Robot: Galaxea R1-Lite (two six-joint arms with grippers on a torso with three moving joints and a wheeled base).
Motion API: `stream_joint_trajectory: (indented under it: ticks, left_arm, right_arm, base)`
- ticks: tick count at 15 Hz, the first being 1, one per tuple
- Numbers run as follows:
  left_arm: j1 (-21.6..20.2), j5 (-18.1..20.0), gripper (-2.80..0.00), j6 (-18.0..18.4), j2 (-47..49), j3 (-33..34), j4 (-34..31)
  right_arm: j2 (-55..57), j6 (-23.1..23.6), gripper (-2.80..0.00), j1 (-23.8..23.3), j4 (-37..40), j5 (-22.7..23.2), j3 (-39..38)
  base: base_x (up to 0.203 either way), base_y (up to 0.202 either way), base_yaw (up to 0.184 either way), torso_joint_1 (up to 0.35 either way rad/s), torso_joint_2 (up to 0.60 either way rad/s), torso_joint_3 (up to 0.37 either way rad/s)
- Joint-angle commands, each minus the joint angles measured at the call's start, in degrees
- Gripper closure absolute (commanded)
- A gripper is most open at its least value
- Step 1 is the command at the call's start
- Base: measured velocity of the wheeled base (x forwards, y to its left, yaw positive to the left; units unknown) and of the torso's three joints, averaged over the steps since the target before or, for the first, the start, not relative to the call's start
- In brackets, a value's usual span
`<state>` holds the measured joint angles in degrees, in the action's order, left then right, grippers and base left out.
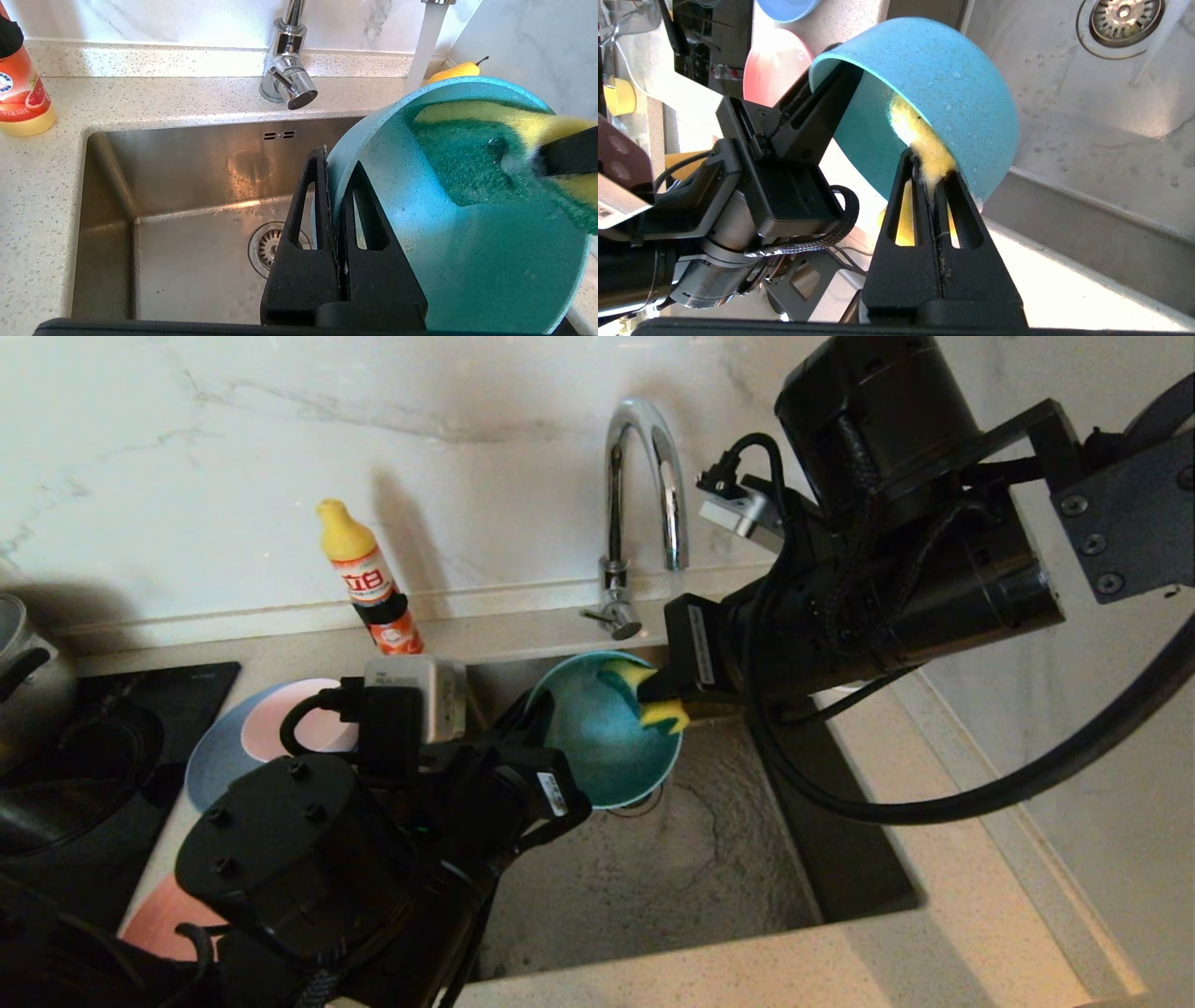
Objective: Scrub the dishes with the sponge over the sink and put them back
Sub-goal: Wipe the bowl
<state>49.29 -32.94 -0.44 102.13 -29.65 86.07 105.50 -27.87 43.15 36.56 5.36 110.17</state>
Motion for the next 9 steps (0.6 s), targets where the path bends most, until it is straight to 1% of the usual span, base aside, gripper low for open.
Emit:
stream_joint_trajectory:
  ticks: [1,4,9]
  left_arm:
    - [0.02,-0.20,0.00,-0.18,-0.26,0.56,0.50]
    - [0.02,-0.20,0.00,-0.44,0.08,1.35,0.50]
    - [0.02,-0.28,0.00,-0.47,-0.08,1.35,0.50]
  right_arm:
    - [-0.38,0.09,0.00,0.09,-0.09,0.00,0.22]
    - [-0.03,0.36,0.00,0.70,-0.26,0.17,0.30]
    - [1.44,0.36,0.00,3.94,-0.27,0.17,0.23]
  base:
    - [0.000,0.000,0.000,0.000,0.00,0.000]
    - [0.000,0.000,0.000,0.000,0.00,0.000]
    - [0.000,0.000,0.000,0.000,0.00,0.000]
